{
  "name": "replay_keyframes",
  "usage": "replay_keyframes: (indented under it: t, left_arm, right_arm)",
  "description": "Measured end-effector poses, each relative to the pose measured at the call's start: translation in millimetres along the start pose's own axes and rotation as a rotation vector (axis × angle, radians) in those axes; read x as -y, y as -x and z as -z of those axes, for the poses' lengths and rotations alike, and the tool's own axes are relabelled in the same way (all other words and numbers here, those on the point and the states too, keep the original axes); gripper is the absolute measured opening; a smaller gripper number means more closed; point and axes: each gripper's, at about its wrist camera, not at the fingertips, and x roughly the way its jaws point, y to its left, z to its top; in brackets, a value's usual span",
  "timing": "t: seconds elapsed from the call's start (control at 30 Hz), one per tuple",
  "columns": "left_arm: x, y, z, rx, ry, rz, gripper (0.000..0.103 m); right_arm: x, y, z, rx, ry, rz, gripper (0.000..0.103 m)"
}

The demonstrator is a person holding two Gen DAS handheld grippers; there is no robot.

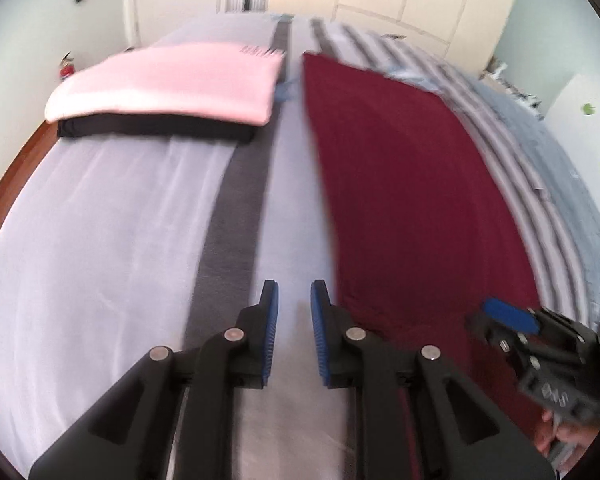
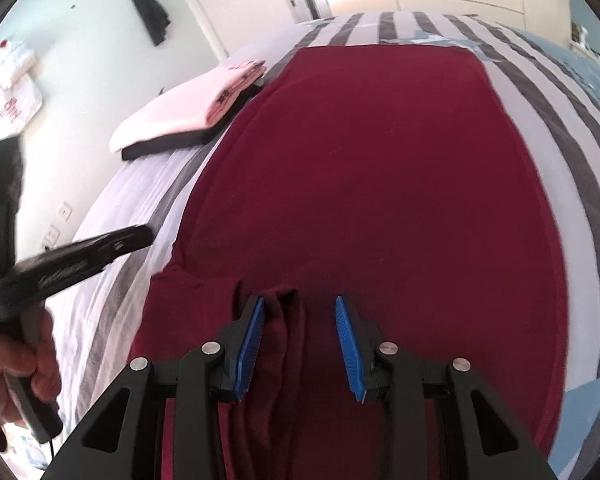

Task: Fold clothes

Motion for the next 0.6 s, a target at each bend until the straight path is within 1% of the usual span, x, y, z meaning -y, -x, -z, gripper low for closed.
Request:
replay_keyframes:
  t: [0.07, 0.13, 0.17, 0.2, 0.23, 0.27, 0.33, 0.37, 0.43, 0.5, 0.6]
  left_arm:
    - [15, 11, 3, 0.019, -0.027, 0.051, 0.015]
    - [33, 6, 1, 0.016, -0.071, 0.091, 0.015]
    - [38, -10, -14, 0.014, -0.09, 0.096, 0.015]
    - [51, -24, -23, 0.011, -0.104, 0.103, 0.015]
    - [57, -25, -16, -0.003, -0.114, 0.109, 0.015]
    - [63, -28, -10, -0.015, -0.122, 0.11, 0.015]
    - [76, -42, -4, -0.033, -0.124, 0.087, 0.015]
    - [73, -49, 1, -0.043, -0.121, 0.08, 0.015]
    - [69, -51, 10, -0.041, -0.117, 0.081, 0.014]
    - [67, -51, 13, -0.039, -0.117, 0.079, 0.014]
    - [68, -40, 7, -0.035, -0.106, 0.077, 0.014]
  right_arm:
    - [0, 12, -3, 0.032, -0.016, 0.007, 0.033]
    - [2, 27, 0, 0.053, -0.024, 0.019, 0.033]
    - [3, 33, 2, 0.059, -0.021, 0.035, 0.033]
    - [5, 40, 6, 0.065, -0.016, 0.056, 0.033]
    - [7, 44, 9, 0.068, -0.013, 0.076, 0.033]
    - [10, 45, 12, 0.067, -0.011, 0.098, 0.033]
    - [15, 46, 18, 0.062, -0.01, 0.137, 0.033]
    - [21, 45, 22, 0.051, -0.016, 0.148, 0.033]
    - [30, 32, 28, 0.019, -0.028, 0.166, 0.033]
    - [39, 22, 35, 0.006, -0.031, 0.152, 0.033]
    - [38, 25, 36, 0.014, -0.011, 0.147, 0.032]
